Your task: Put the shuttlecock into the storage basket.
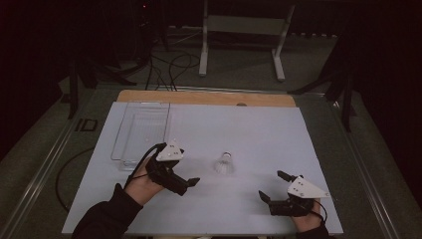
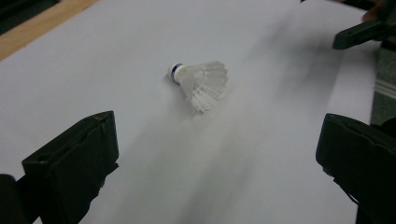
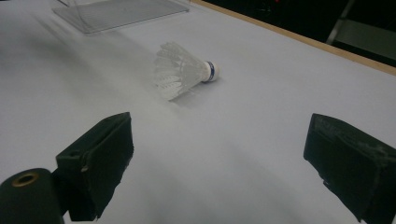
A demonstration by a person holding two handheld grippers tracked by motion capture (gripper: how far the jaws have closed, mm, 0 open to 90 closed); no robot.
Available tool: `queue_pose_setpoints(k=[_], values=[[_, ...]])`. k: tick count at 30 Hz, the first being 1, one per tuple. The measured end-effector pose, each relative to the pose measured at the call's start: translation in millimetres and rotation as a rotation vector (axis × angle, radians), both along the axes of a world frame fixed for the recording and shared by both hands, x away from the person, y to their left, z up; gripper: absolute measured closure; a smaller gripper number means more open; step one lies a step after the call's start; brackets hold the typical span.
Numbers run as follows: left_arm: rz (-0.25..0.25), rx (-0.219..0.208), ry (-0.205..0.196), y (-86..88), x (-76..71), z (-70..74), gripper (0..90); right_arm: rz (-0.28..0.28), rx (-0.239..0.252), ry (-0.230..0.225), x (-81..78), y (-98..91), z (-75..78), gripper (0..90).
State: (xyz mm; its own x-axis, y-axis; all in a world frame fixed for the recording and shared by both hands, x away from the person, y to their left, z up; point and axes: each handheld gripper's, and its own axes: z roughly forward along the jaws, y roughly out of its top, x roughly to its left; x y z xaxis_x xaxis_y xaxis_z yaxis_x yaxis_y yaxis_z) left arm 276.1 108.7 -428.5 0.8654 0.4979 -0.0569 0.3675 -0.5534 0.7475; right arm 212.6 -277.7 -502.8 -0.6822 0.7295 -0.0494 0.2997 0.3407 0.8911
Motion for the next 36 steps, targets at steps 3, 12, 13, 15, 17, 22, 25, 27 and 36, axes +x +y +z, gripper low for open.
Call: queue_pose_setpoints(k=[3,12,13,15,17,22,25,27,36], values=[[0.007,0.022,0.029,-7.5,3.9,-1.2,0.0,0.004,-0.003,0.001,0.3,-0.1,-0.4,8.3],[0.023,0.087,0.065,-28.3,12.1,-3.8,0.0,0.007,-0.004,-0.001,0.7,-0.3,-0.6,8.3],[0.021,0.100,0.065,-32.1,12.4,-4.4,0.0,0.006,-0.004,0.000,0.6,-0.2,-0.7,8.3],[0.015,0.110,0.082,-36.4,13.3,-5.1,0.0,0.007,-0.003,0.001,0.6,-0.3,-0.5,8.3],[0.010,0.118,0.100,-40.0,15.1,-5.8,0.0,0.007,-0.003,0.001,0.5,-0.6,-0.4,8.3],[0.006,0.166,0.157,-50.8,18.0,-7.1,0.0,0.007,-0.002,0.001,0.6,-0.6,-0.5,8.3],[0.033,0.208,0.186,-59.1,20.0,-9.9,0.0,0.008,-0.004,0.003,0.5,-0.4,-0.7,8.3],[0.058,0.238,0.195,-63.6,22.7,-12.1,0.0,0.007,-0.005,0.003,0.5,-0.4,-0.7,8.3],[0.073,0.270,0.252,-76.5,31.8,-18.8,0.0,0.005,-0.007,0.004,0.8,-0.3,-1.3,8.3]])
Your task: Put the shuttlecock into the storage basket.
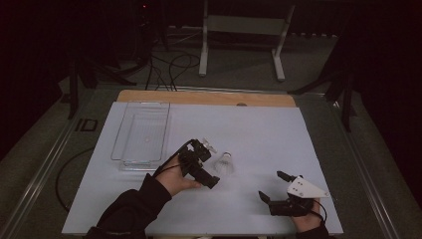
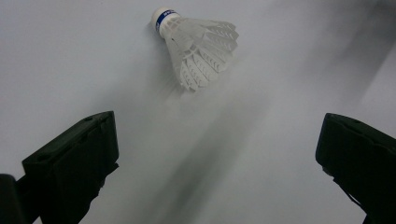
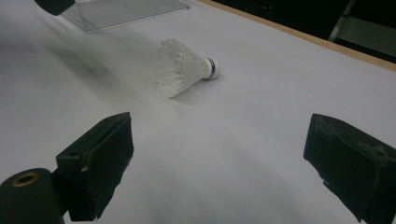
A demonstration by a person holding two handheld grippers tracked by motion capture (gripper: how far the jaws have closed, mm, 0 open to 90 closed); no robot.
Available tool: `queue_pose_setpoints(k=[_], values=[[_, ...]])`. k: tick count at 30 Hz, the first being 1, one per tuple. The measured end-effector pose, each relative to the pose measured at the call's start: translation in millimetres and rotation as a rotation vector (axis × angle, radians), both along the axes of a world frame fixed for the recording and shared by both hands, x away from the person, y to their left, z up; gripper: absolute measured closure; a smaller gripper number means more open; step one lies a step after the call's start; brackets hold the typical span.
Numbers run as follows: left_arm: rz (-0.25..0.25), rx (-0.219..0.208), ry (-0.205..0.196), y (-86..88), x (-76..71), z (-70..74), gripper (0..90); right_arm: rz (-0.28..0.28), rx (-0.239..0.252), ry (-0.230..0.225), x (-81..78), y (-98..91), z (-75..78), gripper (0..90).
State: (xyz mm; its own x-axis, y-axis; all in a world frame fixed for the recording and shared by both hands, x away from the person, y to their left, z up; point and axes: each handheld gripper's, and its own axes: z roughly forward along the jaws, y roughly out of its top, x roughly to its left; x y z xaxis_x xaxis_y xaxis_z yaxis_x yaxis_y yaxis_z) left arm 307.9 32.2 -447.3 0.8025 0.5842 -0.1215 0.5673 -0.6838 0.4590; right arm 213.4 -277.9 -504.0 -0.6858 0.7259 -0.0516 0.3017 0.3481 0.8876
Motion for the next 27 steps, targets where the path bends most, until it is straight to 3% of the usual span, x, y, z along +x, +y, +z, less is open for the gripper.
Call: queue_pose_setpoints(k=[4,12,14,27], values=[[0.028,0.024,0.009,-5.5,4.2,-4.5,0.1,-0.001,-0.002,-0.003,-0.1,-0.1,0.2,8.3],[0.048,0.028,0.073,-11.5,17.0,-9.5,1.3,0.000,-0.002,0.008,-0.1,0.4,-0.3,8.3],[0.049,0.046,0.078,-13.8,19.6,-10.0,2.3,0.000,-0.006,0.008,0.2,0.3,-0.6,8.3],[0.070,0.046,0.142,-21.9,36.6,-17.6,11.7,0.001,-0.004,0.010,0.1,0.6,-0.7,8.3]])
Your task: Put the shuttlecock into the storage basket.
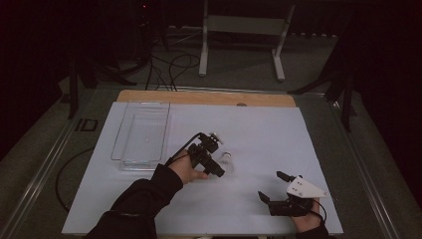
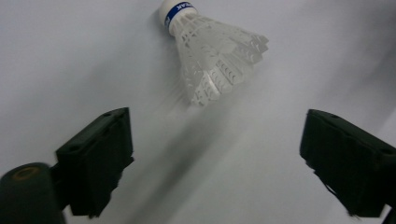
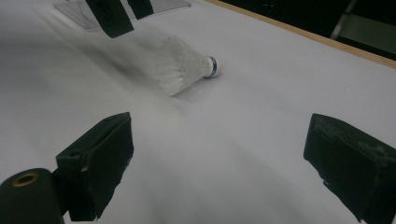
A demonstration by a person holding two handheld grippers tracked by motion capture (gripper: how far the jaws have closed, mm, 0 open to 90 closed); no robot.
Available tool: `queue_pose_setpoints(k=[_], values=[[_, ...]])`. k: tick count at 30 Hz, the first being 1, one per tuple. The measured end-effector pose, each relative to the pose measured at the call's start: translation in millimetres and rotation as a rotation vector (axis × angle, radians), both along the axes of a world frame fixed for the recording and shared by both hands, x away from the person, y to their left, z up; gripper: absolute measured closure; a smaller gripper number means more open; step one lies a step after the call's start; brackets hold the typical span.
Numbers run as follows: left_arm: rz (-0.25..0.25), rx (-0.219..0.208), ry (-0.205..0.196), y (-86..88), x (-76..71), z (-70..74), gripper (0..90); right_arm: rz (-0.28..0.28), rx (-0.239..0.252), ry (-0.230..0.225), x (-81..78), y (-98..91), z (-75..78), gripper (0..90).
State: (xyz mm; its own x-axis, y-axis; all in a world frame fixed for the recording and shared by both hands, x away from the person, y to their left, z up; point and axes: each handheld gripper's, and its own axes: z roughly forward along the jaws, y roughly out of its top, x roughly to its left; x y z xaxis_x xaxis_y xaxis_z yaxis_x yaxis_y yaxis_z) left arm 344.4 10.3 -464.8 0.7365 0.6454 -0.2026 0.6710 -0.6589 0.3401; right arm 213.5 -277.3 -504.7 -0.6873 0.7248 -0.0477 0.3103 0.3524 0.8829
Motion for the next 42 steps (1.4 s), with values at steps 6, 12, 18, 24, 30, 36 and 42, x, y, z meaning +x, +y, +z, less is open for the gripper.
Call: queue_pose_setpoints(k=[6,12,18,24,30,36,42], values=[[-0.006,0.021,0.005,-4.6,3.1,-4.8,20.1,0.001,0.002,0.002,0.3,-0.3,-0.2,8.3],[-0.005,0.036,0.035,-8.7,10.1,-13.9,27.6,0.004,0.002,0.006,0.5,-0.1,-0.5,8.3],[0.003,0.037,0.060,-12.0,16.2,-20.3,36.6,0.003,0.001,0.006,0.5,-0.2,-0.5,8.3],[0.001,0.053,0.078,-14.2,23.3,-29.3,44.0,0.004,0.001,0.006,0.6,-0.5,-0.4,8.3],[0.013,0.055,0.102,-18.4,26.7,-36.8,57.2,0.000,-0.006,0.001,0.3,-0.9,0.1,8.3],[0.013,0.057,0.113,-23.8,27.6,-41.8,64.6,0.000,-0.006,-0.001,0.2,-1.7,0.5,8.3],[0.012,0.067,0.118,-29.0,26.9,-45.0,71.6,0.000,-0.006,0.001,0.2,-1.4,0.6,8.3]])
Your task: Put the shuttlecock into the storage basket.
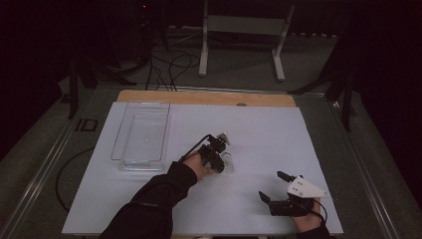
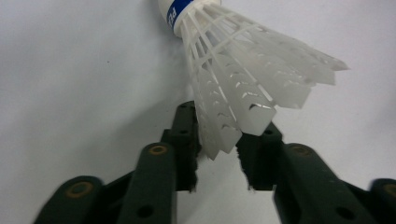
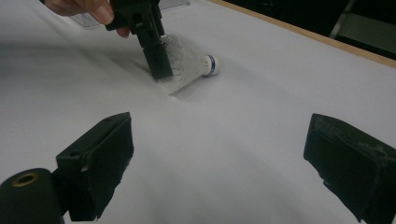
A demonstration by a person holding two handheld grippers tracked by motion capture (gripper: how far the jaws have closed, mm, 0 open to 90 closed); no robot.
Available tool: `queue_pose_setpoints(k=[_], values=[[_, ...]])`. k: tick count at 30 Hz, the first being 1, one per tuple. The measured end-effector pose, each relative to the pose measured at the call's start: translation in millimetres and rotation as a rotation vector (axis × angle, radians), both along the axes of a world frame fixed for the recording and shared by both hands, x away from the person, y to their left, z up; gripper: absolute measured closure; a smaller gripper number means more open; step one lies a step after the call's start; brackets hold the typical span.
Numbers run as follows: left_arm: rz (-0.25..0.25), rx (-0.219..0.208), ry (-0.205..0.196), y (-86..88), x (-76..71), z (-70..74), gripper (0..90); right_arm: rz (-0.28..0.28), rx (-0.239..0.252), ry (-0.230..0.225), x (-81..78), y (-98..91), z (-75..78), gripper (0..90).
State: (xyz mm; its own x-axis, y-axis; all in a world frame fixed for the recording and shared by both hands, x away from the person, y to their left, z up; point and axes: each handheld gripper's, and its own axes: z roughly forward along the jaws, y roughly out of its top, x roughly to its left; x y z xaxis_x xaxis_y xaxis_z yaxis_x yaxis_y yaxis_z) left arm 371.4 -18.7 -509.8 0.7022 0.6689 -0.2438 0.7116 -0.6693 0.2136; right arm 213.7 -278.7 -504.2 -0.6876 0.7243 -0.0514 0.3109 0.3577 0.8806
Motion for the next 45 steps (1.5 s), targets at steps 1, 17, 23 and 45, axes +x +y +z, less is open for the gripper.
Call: queue_pose_setpoints(k=[1,17,23,45], values=[[0.003,0.000,0.002,-0.4,0.0,-0.3,72.2,0.000,0.000,0.000,0.1,0.0,-0.1,8.3],[-0.010,-0.016,0.012,-7.4,0.7,2.0,89.9,-0.002,-0.003,0.006,0.3,0.1,-0.6,8.3],[-0.035,-0.011,-0.009,-8.0,-0.1,7.5,90.0,-0.003,-0.004,0.003,0.4,0.1,-0.5,8.3],[-0.116,0.023,0.008,-4.3,-3.7,24.6,90.0,0.020,-0.003,0.020,0.8,2.5,-2.3,8.3]])
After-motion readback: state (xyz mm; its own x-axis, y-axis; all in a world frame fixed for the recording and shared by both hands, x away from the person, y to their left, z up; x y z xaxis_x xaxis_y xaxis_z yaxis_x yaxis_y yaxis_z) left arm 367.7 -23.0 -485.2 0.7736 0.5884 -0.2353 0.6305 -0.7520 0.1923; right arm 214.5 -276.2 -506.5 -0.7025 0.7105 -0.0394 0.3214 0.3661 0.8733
